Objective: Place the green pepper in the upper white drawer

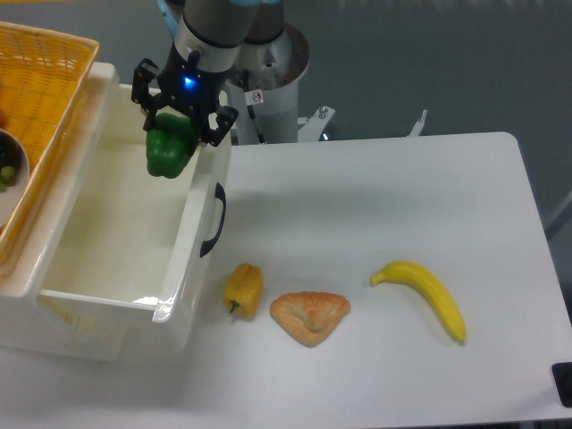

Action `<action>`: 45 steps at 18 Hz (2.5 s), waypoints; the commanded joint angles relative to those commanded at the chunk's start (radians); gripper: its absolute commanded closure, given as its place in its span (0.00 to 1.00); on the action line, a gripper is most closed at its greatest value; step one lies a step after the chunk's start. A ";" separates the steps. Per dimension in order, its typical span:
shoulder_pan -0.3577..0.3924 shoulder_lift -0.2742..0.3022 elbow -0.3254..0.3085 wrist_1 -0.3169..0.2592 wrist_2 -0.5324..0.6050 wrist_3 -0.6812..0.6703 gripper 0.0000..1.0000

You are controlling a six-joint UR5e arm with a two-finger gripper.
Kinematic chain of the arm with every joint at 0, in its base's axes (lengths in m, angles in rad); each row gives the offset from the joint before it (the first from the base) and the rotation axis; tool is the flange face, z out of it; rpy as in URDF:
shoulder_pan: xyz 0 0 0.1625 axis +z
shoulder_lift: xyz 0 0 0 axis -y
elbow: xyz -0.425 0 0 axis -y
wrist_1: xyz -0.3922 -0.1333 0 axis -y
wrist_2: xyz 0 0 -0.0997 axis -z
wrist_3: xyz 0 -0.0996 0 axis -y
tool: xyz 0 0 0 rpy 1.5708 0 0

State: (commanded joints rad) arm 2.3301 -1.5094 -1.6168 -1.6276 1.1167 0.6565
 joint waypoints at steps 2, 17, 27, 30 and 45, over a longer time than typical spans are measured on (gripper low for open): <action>-0.005 -0.002 0.000 0.000 0.002 0.002 0.49; -0.028 -0.026 0.012 0.040 0.000 0.009 0.00; 0.063 -0.023 0.038 0.121 0.063 0.044 0.00; 0.087 -0.028 0.044 0.117 0.158 0.155 0.00; 0.209 -0.144 0.034 0.120 0.336 0.364 0.00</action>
